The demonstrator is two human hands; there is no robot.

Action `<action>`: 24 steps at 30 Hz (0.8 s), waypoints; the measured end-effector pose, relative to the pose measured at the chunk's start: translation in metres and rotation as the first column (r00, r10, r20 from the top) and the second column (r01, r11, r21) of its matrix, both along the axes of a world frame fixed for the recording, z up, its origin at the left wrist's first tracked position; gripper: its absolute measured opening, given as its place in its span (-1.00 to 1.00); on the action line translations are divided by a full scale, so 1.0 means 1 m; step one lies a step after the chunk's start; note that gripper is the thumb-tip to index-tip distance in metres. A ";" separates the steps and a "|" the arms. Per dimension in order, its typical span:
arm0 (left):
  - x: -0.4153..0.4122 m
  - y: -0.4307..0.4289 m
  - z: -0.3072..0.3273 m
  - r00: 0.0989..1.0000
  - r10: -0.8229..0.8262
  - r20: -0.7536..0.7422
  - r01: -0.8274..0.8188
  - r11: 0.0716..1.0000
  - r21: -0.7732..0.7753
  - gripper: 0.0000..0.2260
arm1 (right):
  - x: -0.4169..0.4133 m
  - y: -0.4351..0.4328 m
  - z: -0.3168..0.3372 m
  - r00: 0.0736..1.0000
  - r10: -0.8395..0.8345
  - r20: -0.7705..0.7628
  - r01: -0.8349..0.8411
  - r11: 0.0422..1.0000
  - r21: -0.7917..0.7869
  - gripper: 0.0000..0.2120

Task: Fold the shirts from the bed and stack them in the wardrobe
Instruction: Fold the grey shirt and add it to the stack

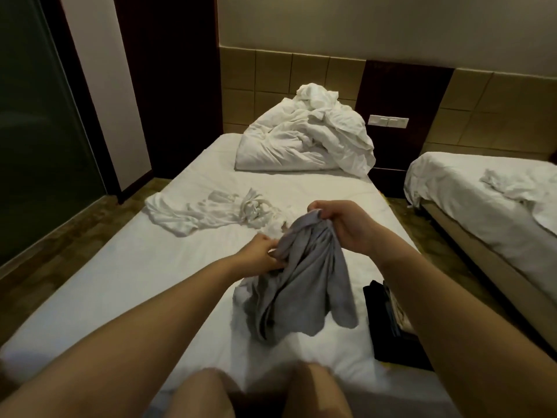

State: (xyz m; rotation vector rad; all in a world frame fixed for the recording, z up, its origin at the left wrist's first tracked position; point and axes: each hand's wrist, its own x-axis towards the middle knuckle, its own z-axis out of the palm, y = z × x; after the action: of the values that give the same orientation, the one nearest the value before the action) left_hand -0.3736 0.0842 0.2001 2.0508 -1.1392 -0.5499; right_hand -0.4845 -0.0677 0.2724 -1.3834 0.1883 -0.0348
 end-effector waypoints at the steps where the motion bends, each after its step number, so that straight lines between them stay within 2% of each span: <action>1: 0.001 -0.003 -0.010 0.997 0.017 0.070 -0.022 0.997 0.072 -0.95 | -0.003 -0.004 0.000 1.000 -0.024 0.019 0.024 0.999 0.030 -0.92; 3: 0.006 -0.003 -0.030 0.988 0.114 0.105 -0.130 0.980 0.154 -0.96 | -0.006 -0.016 -0.003 0.985 -0.164 0.046 0.163 0.986 0.031 -0.95; 4: 0.010 0.000 -0.037 0.981 0.180 0.070 -0.189 0.969 0.157 -0.95 | -0.008 -0.024 -0.007 0.963 -0.262 0.062 0.265 0.964 -0.039 -0.89; 5: 0.013 0.004 -0.042 0.970 0.242 0.028 -0.244 0.959 0.143 -0.95 | -0.010 -0.033 -0.012 0.926 -0.370 0.080 0.378 0.910 -0.168 -0.83; 7: 0.020 0.012 -0.044 0.945 0.325 -0.025 -0.322 0.942 0.100 -0.94 | -0.012 -0.049 -0.026 0.827 -0.550 0.116 0.540 0.721 -0.434 -0.83; 9: 0.028 0.016 -0.038 0.938 0.345 -0.039 -0.342 0.937 0.070 -0.93 | -0.011 -0.058 -0.043 0.751 -0.653 0.095 0.591 0.601 -0.539 -0.94; 12: 0.036 0.017 -0.021 0.940 0.342 -0.004 -0.342 0.939 0.039 -0.89 | -0.007 -0.063 -0.062 0.695 -0.717 0.053 0.613 0.553 -0.565 -0.79; 15: 0.044 0.018 -0.004 0.915 0.404 0.015 -0.403 0.914 -0.042 -0.81 | -0.003 -0.051 -0.066 0.718 -0.693 0.072 0.573 0.529 -0.626 -0.68; 17: 0.046 0.015 0.007 0.882 0.444 -0.160 -0.461 0.883 -0.091 -0.77 | 0.002 -0.034 -0.064 0.792 -0.594 0.144 0.519 0.529 -0.671 -0.65; 18: 0.044 0.012 0.013 0.855 0.443 -0.270 -0.482 0.870 -0.102 -0.76 | 0.005 -0.022 -0.062 0.850 -0.505 0.149 0.466 0.587 -0.662 -0.68; 20: 0.037 0.001 0.026 0.799 0.400 -0.450 -0.498 0.859 -0.121 -0.79 | 0.012 0.006 -0.056 0.955 -0.291 0.060 0.254 0.695 -0.673 -0.79; 22: 0.028 -0.009 0.040 0.740 0.321 -0.591 -0.505 0.845 -0.173 -0.83 | 0.019 0.032 -0.051 0.983 -0.157 -0.092 0.043 0.690 -0.722 -0.75; 24: 0.022 -0.017 0.054 0.679 0.182 -0.711 -0.479 0.844 -0.241 -0.86 | 0.028 0.046 -0.046 0.976 -0.193 -0.099 0.049 0.642 -0.765 -0.66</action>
State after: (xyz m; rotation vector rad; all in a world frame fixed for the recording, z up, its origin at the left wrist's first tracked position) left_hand -0.3519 0.0674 0.2543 1.4361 -0.3678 -0.7040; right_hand -0.4564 -0.0219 0.2266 -2.2348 0.4526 -0.1184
